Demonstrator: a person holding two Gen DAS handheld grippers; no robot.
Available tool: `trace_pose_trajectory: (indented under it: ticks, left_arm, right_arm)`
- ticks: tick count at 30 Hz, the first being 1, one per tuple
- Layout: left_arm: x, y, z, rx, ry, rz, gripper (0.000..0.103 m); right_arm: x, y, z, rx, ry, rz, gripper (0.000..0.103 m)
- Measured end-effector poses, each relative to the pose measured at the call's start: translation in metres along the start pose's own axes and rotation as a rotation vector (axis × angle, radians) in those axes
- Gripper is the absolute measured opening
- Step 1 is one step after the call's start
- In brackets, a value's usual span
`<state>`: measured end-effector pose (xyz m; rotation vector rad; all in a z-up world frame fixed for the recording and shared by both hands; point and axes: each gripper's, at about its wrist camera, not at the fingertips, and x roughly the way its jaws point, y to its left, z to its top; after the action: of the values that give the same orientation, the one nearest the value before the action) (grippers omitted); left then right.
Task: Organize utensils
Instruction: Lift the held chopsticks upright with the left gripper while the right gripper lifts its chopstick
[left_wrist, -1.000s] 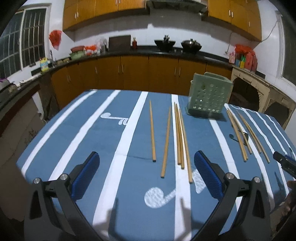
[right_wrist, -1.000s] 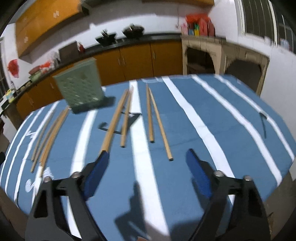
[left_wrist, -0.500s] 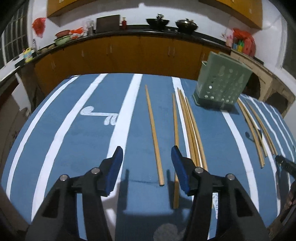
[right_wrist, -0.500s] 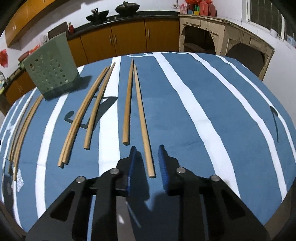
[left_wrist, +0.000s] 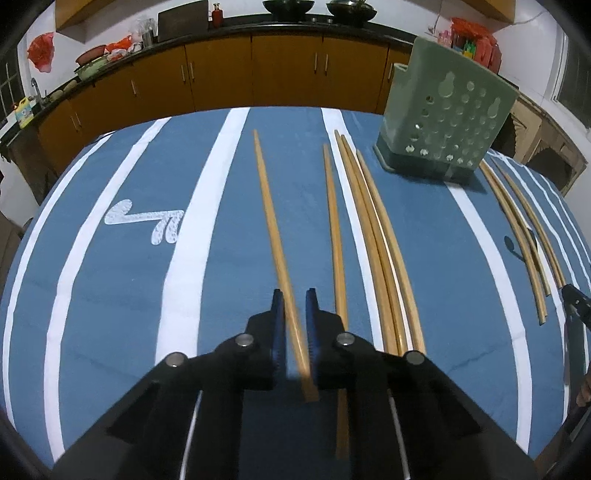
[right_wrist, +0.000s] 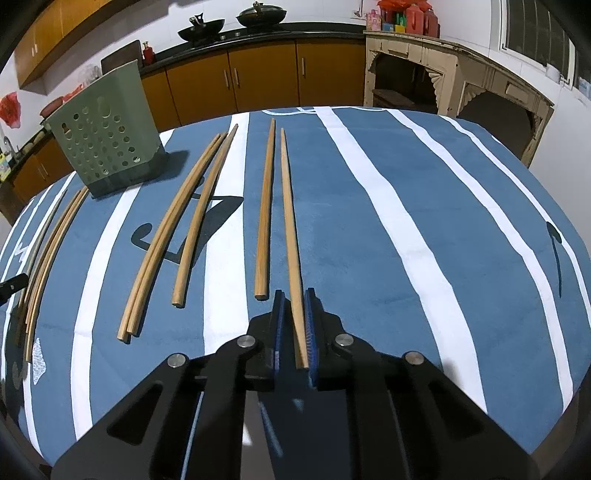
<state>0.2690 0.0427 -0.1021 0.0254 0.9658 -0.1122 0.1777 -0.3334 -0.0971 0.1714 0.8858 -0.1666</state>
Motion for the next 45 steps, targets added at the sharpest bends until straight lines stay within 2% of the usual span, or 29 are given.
trace_pose_trajectory:
  ticks: [12,22,27,35,45]
  left_arm:
    - [0.001,-0.004,-0.002,-0.021,-0.005,0.007,0.011]
    - [-0.007,0.007,-0.006,-0.042,-0.024,-0.033,0.008]
    - [-0.027,0.008,-0.002,-0.019,-0.082,-0.041,0.008]
    - [-0.078,0.009,0.005,0.032,-0.234,-0.042,0.008]
    - [-0.134,0.016,0.024,0.007,-0.414,-0.037,0.008]
  right_arm:
    - [0.0,0.0,-0.002,0.023,-0.007,0.008,0.012]
    - [-0.005,-0.007,-0.004,0.041,-0.031,0.037,0.008]
    - [-0.024,-0.008,-0.001,0.026,-0.102,0.028,0.008]
    - [-0.062,-0.006,0.013,-0.021,-0.243,-0.01,0.008]
    - [-0.1,-0.004,0.037,-0.023,-0.401,0.017,0.007]
